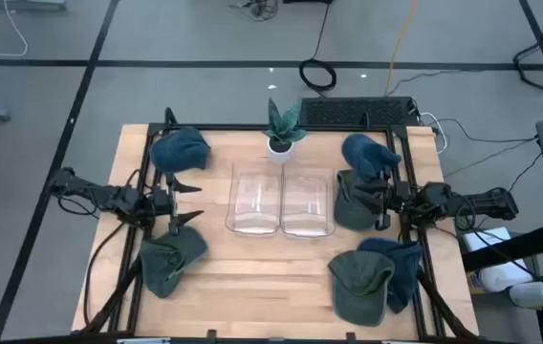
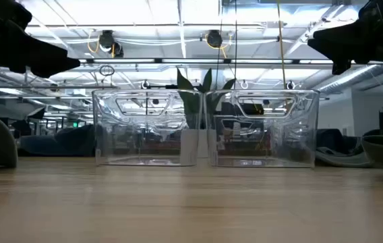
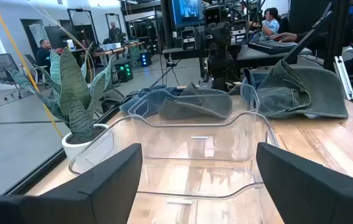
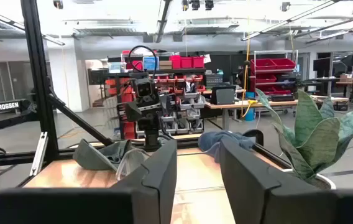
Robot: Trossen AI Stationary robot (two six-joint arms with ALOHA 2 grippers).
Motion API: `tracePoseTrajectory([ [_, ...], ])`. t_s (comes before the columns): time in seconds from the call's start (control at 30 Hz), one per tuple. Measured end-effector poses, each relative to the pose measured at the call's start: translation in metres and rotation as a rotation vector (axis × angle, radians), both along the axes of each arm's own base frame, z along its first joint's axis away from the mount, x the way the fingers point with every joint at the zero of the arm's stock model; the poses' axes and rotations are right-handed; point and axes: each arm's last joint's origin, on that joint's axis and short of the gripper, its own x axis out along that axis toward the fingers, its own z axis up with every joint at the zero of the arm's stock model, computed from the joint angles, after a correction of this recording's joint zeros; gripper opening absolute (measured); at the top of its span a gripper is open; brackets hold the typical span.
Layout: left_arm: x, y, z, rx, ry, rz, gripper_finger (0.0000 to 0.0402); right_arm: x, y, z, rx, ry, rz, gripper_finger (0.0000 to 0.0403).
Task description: Pick & Place hat
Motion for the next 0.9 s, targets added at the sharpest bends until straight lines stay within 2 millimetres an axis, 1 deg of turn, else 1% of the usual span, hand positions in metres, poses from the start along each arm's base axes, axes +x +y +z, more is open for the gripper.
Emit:
tracePoseTrajectory([
  [0.23, 0.0000, 0.0000, 0.0000, 0.000, 0.000, 0.000, 0.0310, 0.0000, 0.0000, 0.0000, 0.000, 0.000, 0.000, 0.0110],
  [0.63, 0.0000, 0.0000, 0.0000, 0.000, 0.000, 0.000, 0.0328, 0.0000, 0.0000, 0.0000, 0.000, 0.000, 0.000, 0.0110],
  [0.9, 0.0000, 0.0000, 0.0000, 0.000, 0.000, 0.000, 0.0317, 0.0000, 0.0000, 0.0001, 0.000, 0.000, 0.000, 0.0110],
])
